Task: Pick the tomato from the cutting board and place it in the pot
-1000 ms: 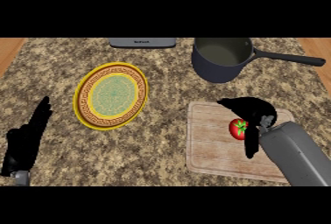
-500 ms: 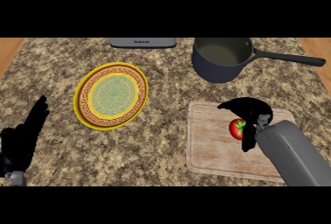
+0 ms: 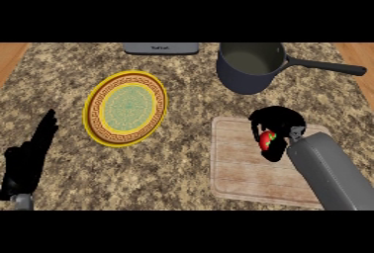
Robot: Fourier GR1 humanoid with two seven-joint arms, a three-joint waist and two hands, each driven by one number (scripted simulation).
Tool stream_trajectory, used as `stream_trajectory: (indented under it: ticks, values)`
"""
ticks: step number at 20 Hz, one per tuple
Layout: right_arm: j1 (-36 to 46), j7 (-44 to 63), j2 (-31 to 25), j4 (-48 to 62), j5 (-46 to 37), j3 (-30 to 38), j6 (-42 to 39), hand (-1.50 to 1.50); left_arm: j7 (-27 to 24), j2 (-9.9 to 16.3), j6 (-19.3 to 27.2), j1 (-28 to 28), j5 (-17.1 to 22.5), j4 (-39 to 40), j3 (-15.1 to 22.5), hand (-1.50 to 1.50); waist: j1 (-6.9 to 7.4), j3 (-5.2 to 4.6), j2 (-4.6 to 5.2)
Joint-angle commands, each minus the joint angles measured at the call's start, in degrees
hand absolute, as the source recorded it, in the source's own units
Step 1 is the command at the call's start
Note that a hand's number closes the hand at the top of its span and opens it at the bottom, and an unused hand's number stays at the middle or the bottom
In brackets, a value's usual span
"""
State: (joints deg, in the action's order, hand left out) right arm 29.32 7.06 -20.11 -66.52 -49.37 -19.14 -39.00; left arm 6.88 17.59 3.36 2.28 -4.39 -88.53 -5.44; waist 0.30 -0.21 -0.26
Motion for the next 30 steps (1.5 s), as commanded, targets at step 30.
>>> stream_trajectory:
  ticks: [30]
  values:
    - [11.37, 28.27, 20.02, -28.82, -15.47, 6.0, 25.72, 1.5, -1.73, -2.21, -1.78, 2.1, -2.53, -0.67, -1.59, 0.0, 0.15, 0.2, 0.23]
